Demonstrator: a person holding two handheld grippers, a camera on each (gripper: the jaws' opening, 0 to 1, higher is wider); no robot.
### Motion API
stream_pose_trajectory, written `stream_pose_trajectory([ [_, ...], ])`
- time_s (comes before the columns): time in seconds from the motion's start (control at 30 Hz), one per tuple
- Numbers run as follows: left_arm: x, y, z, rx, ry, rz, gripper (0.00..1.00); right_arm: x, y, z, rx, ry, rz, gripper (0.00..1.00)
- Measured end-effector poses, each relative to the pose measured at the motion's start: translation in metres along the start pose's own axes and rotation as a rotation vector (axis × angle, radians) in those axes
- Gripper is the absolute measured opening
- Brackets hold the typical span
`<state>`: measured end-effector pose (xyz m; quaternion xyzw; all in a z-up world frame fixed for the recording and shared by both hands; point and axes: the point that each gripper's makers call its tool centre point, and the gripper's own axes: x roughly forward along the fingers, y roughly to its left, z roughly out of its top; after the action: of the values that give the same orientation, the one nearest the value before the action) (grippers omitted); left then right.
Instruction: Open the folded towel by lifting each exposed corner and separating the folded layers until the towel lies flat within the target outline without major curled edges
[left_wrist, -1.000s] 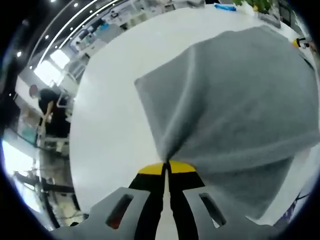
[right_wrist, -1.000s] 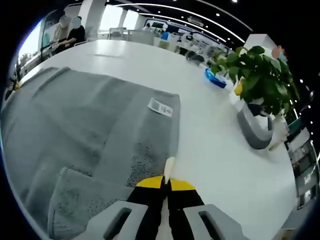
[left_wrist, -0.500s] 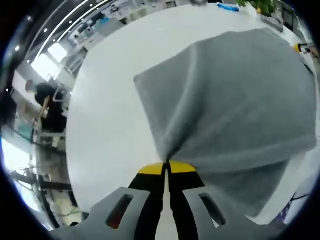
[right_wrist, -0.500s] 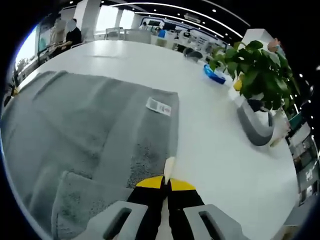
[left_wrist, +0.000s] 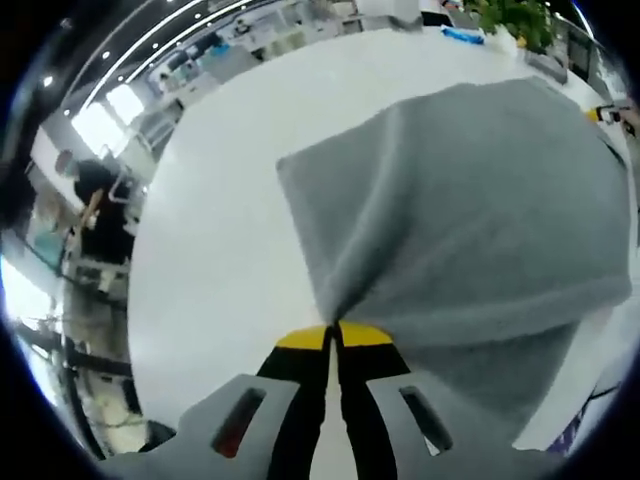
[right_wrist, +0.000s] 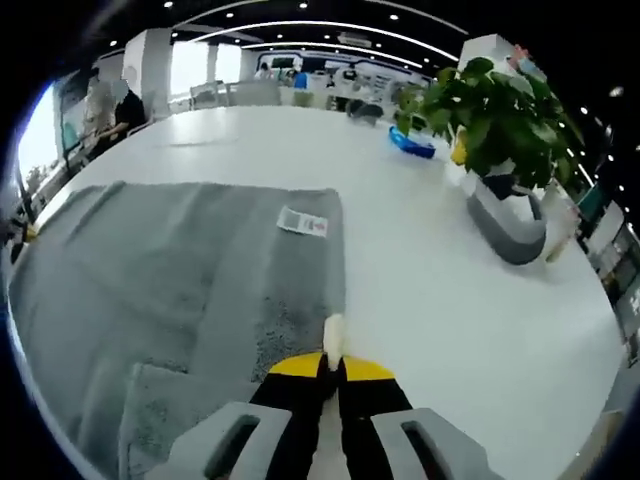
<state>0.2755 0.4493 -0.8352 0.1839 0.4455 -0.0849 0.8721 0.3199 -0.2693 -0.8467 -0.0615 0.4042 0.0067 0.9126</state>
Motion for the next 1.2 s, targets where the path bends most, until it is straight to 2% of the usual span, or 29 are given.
stream_pose_trajectory([
  [0.07, -0.001, -0.001, 0.001, -0.010, -0.014, -0.005, 0.03, -0.006, -0.007, 0.002, -0.010, -0.010, -0.048, 0.12],
  [0.13, -0.007, -0.013, 0.003, -0.240, -0.064, -0.077, 0.04, -0.023, -0.010, 0.017, -0.044, -0.125, -0.077, 0.08],
  [0.17, -0.011, -0.015, 0.006, -0.305, -0.098, -0.097, 0.04, -0.031, -0.011, 0.016, -0.043, -0.136, -0.081, 0.08],
  [0.23, -0.024, -0.016, 0.012, -0.344, -0.177, -0.104, 0.04, -0.042, -0.010, 0.013, -0.029, -0.154, -0.065, 0.08],
  [0.27, -0.029, -0.017, 0.013, -0.338, -0.198, -0.106, 0.04, -0.047, -0.007, 0.012, -0.020, -0.160, -0.052, 0.07],
  [0.4, -0.048, -0.034, 0.004, -0.304, -0.185, -0.134, 0.04, -0.069, 0.006, -0.003, -0.038, -0.159, -0.003, 0.04],
  [0.53, -0.054, -0.051, -0.009, -0.257, -0.150, -0.148, 0.04, -0.082, 0.022, -0.012, -0.048, -0.147, 0.032, 0.04],
  [0.63, -0.056, -0.063, -0.016, -0.219, -0.115, -0.156, 0.04, -0.085, 0.044, -0.013, -0.100, -0.131, 0.069, 0.03],
  [0.73, -0.063, -0.077, -0.017, -0.186, -0.110, -0.171, 0.04, -0.080, 0.072, -0.011, -0.227, -0.115, 0.104, 0.03],
  [0.83, -0.067, -0.088, -0.017, -0.166, -0.103, -0.195, 0.04, -0.070, 0.098, -0.011, -0.299, -0.088, 0.147, 0.02],
  [0.97, -0.069, -0.105, -0.021, -0.173, -0.078, -0.261, 0.04, -0.052, 0.126, -0.013, -0.323, -0.057, 0.203, 0.02],
  [1.1, -0.067, -0.117, -0.028, -0.159, -0.052, -0.297, 0.04, -0.040, 0.132, -0.018, -0.314, -0.023, 0.204, 0.02],
  [1.2, -0.064, -0.121, -0.036, -0.124, -0.020, -0.292, 0.04, -0.039, 0.131, -0.021, -0.296, -0.007, 0.200, 0.03],
])
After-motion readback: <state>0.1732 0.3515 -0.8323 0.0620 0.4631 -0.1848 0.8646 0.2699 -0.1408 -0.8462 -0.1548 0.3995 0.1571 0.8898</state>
